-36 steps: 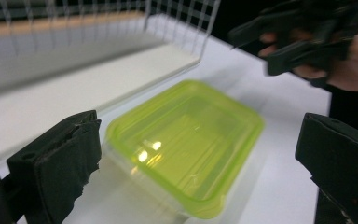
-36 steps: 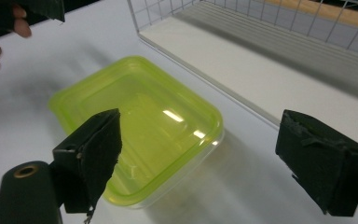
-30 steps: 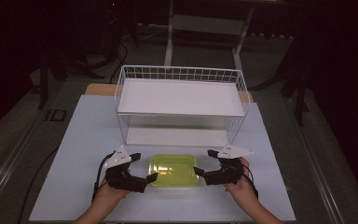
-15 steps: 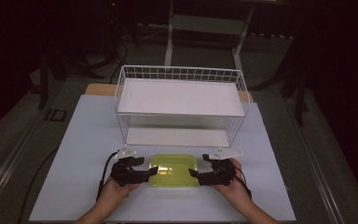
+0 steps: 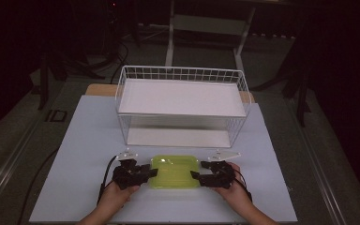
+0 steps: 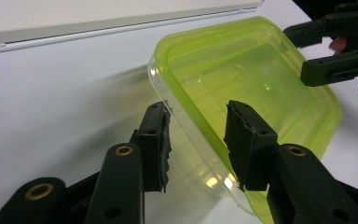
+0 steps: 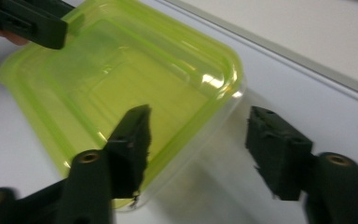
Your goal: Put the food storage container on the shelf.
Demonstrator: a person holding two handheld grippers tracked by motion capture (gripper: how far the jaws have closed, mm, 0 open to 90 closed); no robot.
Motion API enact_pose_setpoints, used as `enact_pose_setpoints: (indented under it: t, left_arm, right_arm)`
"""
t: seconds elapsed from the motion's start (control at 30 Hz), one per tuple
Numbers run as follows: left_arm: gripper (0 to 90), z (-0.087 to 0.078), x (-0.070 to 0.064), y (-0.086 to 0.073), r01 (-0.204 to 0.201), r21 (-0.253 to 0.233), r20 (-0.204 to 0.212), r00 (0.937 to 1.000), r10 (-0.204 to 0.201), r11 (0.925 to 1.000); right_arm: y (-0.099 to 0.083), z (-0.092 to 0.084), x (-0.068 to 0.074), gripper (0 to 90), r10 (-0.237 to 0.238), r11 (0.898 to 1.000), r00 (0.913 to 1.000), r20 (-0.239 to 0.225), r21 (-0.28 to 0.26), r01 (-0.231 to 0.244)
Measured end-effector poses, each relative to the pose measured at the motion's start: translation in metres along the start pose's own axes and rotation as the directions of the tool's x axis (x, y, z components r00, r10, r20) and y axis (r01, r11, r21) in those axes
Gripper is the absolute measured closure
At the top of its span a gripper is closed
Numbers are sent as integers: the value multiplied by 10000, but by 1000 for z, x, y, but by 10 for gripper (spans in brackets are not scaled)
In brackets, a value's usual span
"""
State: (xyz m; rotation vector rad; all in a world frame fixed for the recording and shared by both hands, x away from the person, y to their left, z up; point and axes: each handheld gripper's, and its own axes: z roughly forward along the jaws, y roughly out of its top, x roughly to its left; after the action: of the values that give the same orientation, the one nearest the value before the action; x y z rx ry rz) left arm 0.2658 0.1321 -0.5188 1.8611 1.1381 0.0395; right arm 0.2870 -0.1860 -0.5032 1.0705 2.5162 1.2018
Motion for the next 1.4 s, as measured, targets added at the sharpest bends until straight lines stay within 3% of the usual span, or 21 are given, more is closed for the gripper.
enact_pose_setpoints:
  t: [0.33, 0.57, 0.7, 0.87, 0.9, 0.93, 1.0, 1.27, 1.4]
  left_arm:
    - [651, -6, -7, -3, -335, -47, 22, 9994, 335, 9994]
    - [702, -9, -8, -4, -73, -108, 335, 9994, 76, 9999]
    - [733, -11, -12, -2, -79, 8, 342, 9994, 79, 10000]
    - [754, -12, -14, -3, 79, -16, 357, 9993, -79, 10000]
    - [754, -13, -19, -5, -53, -102, 179, 9998, 55, 9999]
    - [770, -13, -22, -5, -151, -127, 71, 9999, 152, 9998]
    - [802, -12, -28, -3, -357, -135, -74, 9993, 356, 9993]
    - [803, -10, -28, 5, -471, -422, 54, 9989, 473, 9980]
    - [804, -11, -25, 17, -408, -997, 302, 9986, 440, 9942]
  right_arm:
    - [0, -5, 11, 513, 84, 9999, 9999, -55, 141, -84]
    - [1, -9, 14, 562, 119, 9997, 9999, -113, 200, -117]
    - [1, -13, 12, 618, 589, 9978, 9967, -567, 341, -570]
    - [0, -16, 14, 644, 577, 9978, 9966, -582, 348, -558]
    - [0, -16, 14, 652, 577, 9978, 9966, -582, 348, -558]
    - [0, -20, 14, 714, 668, 9975, 9964, -526, 258, -655]
    - [0, -23, 13, 756, 760, 9971, 9970, -157, 77, -759]
    - [4, -29, 7, 761, 878, 9958, 9961, -84, -241, -880]
    - [16, -38, 2, 770, 925, 9934, 9957, -8, -682, -923]
